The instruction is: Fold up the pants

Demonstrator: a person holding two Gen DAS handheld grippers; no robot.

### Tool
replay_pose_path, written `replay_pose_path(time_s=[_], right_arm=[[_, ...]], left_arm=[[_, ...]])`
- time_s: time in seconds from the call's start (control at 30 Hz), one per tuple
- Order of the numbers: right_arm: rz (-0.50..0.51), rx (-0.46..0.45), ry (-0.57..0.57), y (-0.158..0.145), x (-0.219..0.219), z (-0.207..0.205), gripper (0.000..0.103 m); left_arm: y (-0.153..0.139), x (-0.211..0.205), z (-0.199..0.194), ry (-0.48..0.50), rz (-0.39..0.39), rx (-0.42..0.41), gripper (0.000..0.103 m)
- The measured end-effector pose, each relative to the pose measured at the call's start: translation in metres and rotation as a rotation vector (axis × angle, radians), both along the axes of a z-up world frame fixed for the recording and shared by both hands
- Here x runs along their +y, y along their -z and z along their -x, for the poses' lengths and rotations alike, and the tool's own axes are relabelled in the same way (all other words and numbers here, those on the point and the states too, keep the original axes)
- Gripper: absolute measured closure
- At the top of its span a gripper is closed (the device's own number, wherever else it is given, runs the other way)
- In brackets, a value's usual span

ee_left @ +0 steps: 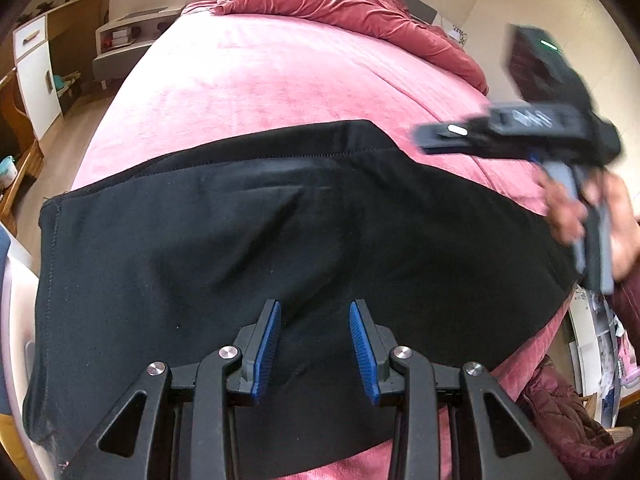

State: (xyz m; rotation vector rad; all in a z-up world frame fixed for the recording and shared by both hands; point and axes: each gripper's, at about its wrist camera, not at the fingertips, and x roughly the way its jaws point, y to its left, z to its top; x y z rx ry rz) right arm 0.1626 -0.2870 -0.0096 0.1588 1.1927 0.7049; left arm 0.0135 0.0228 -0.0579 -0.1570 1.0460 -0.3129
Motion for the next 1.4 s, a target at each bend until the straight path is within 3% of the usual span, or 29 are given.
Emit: replay_pose_path(time_s=[0.27,0.3,0.37,0.5,0.57,0.67,0.77,0.83,0.93,1.03,1.1,1.27,1.4], right_arm=[[0.019,0.139,-0.126,0.044,0.043,-0.044,0.069],[0.025,0.135,-0.137,0.047,0.053,-0.046,0.071],[0.036,0.103,-0.15,0.047,0.065,-0.048,0.089],[-0.015,-0.004,-0.1,0.023,0.052,-0.044,0.094],[0.011,-0.015,-0.048,0.033,0.047,-0.049,0.096],[0.067,-0.003,-0.017,0.061,0.055,-0.053,0.096],[0.053,-0.017,0.017,0.059,0.057,-0.051,0.092],[0.014,-0.033,0.058,0.047,0.046,-0.043,0.089],[0.004,-0.092,0.115,0.024,0.019,-0.024,0.076],[-0.02,-0.118,0.145,0.004,-0.005,-0.001,0.076],[-0.008,-0.131,0.145,-0.004,-0.018,0.013,0.076],[0.109,-0.126,0.114,0.008,-0.024,0.045,0.076],[0.223,-0.116,0.155,0.033,-0.015,0.04,0.078]], left_arm=[[-0.003,0.005,-0.002,0.031,0.04,-0.044,0.067],[-0.003,0.006,-0.002,0.028,0.041,-0.04,0.067],[-0.002,0.011,-0.004,0.016,0.039,-0.023,0.067],[0.013,0.014,-0.007,0.002,0.012,0.032,0.067],[0.015,0.012,-0.008,-0.005,-0.003,0.033,0.067],[0.011,0.01,-0.01,-0.013,-0.022,0.053,0.067],[-0.003,0.014,-0.01,-0.014,-0.013,0.045,0.067],[-0.015,0.016,-0.011,-0.01,-0.01,0.002,0.067],[-0.03,0.016,-0.018,0.001,-0.046,-0.04,0.067],[-0.035,0.014,-0.029,0.009,-0.083,-0.053,0.067],[-0.035,0.015,-0.036,0.001,-0.061,-0.053,0.067],[-0.021,0.026,-0.051,-0.112,-0.081,-0.013,0.067],[-0.006,0.037,-0.054,-0.188,-0.099,0.039,0.067]])
